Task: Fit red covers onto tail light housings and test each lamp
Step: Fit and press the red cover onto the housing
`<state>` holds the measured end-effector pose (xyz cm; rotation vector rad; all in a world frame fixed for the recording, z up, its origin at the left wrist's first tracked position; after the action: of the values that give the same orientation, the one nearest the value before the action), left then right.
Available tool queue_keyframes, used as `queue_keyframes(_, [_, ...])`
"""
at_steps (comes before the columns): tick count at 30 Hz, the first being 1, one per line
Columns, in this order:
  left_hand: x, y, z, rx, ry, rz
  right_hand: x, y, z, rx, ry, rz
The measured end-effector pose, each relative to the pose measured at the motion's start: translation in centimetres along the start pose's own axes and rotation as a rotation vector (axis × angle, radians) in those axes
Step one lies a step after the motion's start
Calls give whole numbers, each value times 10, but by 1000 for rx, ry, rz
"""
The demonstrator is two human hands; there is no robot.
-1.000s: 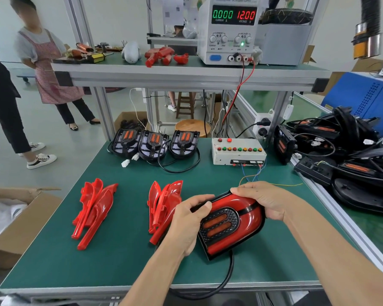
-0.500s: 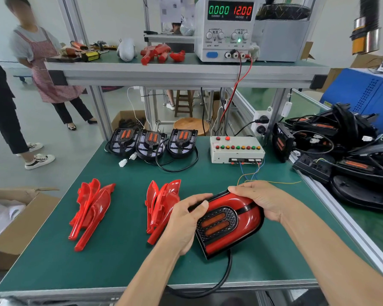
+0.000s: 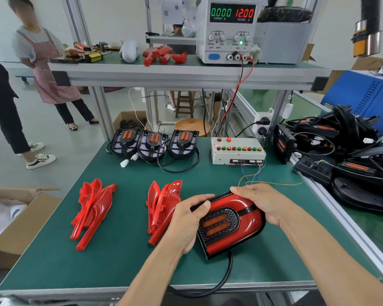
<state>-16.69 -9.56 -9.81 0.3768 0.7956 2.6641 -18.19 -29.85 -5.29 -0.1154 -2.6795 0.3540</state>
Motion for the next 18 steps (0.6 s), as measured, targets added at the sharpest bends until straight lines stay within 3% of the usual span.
queue_keyframes(9, [-5,0,-2,-71,-7,54,-5,-1,7,9,-30,32])
queue_keyframes(18, [-6,2,0,-109,-55,38,-2,-12,23,-61,-66,-105])
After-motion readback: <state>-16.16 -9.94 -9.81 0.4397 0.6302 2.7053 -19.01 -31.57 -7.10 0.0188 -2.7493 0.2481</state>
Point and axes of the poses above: each hand's wrist, its own x-axis away from the middle knuckle, its own y-axis out of the palm, z = x × y, the point moved 2 cm from there along -x, towards the middle knuckle, and after that the axes turned 11 degrees about x, right-handed, at the moved point
